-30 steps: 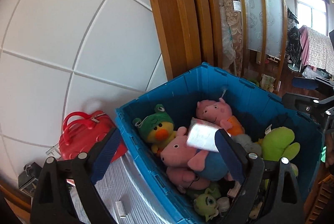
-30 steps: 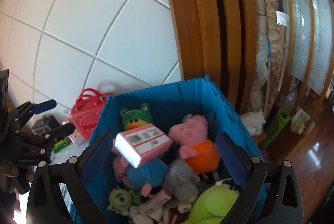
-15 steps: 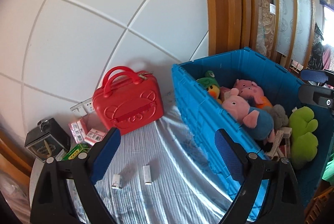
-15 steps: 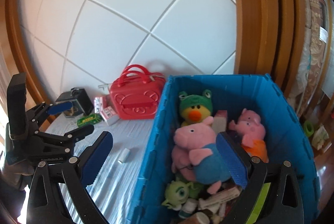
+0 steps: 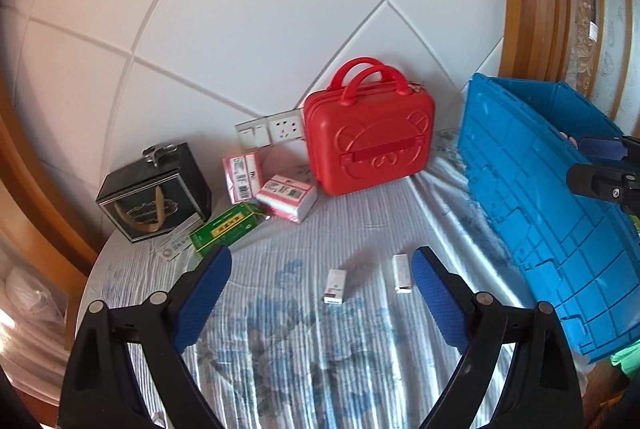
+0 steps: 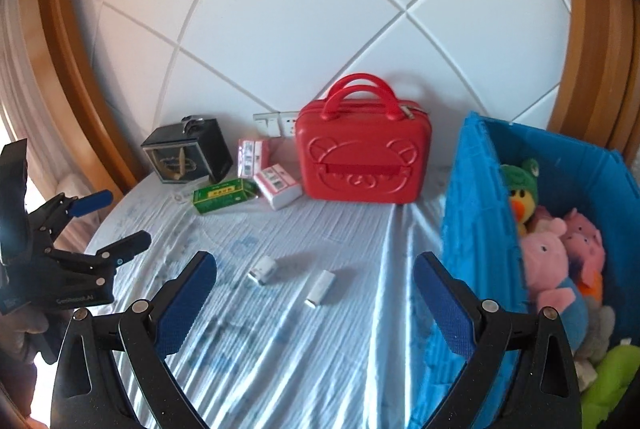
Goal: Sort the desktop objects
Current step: 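Move both tools back over the bed toward the remaining boxes, then grasp the green syrup box with the left tool while the right tool grasps a tissue pack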
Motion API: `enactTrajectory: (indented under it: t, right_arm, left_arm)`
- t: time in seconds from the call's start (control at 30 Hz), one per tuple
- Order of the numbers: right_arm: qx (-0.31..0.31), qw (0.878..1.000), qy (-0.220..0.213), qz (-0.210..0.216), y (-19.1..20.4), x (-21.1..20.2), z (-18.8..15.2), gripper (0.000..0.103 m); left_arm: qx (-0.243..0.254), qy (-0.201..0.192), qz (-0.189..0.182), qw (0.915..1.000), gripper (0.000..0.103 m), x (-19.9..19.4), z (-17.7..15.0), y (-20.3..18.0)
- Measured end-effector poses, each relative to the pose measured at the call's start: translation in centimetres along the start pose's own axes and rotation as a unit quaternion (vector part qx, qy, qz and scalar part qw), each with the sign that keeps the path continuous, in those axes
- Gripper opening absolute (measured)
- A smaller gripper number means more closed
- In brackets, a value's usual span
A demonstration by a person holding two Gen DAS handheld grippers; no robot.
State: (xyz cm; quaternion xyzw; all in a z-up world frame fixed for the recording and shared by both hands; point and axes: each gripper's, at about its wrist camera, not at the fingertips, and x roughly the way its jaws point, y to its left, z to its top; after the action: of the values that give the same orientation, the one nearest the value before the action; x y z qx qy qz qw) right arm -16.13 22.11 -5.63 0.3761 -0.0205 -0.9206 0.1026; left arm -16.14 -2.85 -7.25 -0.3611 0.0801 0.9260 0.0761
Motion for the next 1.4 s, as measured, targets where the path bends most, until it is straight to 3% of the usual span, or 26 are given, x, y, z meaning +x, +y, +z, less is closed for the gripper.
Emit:
enactTrajectory:
  t: [0.23, 0.47, 0.67, 0.87, 1.0, 1.1, 1.2, 1.33, 1.4]
  right_arm:
    - [-0.04, 0.999, 0.026, 0.015, 6.0, 10.7, 1.5, 0.1]
    - [-0.115, 0.991, 0.059, 0.032, 11.0, 23.5, 3.3, 0.1]
    - [-0.197, 0.975, 0.102, 0.017, 12.7, 35.7, 4.9, 0.1]
    - [-0.212, 0.966, 0.148, -0.008, 12.3, 45.6, 6.3, 0.1]
    - [-0.227, 0.96, 0.161, -0.025, 11.9, 49.9, 6.2, 0.1]
    - [-0.232, 0.958, 0.169, -0.024, 11.5, 52.0, 6.1, 0.096]
    - [-0.268, 0.948, 0.169, -0.037, 12.4, 53.7, 5.7, 0.097]
    - [-0.254, 0.952, 0.161, -0.053, 12.4, 55.2, 6.7, 0.1]
    - [-0.261, 0.949, 0.165, -0.068, 12.4, 56.1, 6.8, 0.101]
  left_arm:
    - [-0.013, 0.016, 0.027, 0.9994, 0.092, 5.2, -3.4, 8.3]
    - [-0.005, 0.026, 0.033, 0.9991, 0.092, 13.9, -5.7, 15.0]
    - [0.011, 0.047, 0.025, 0.9985, 0.092, 22.9, -6.7, 19.6]
    - [0.07, 0.06, 0.013, 0.9956, 0.092, 30.7, -6.4, 22.0]
    - [0.099, 0.071, -0.003, 0.9926, 0.092, 34.7, -5.8, 22.4]
    - [0.083, 0.081, -0.008, 0.9933, 0.092, 37.0, -5.1, 23.0]
    - [0.074, 0.095, -0.011, 0.9927, 0.092, 38.7, -5.0, 23.0]
    - [0.087, 0.1, -0.002, 0.9911, 0.092, 40.0, -5.5, 22.0]
    - [0.084, 0.095, -0.004, 0.9919, 0.087, 39.9, -5.7, 21.5]
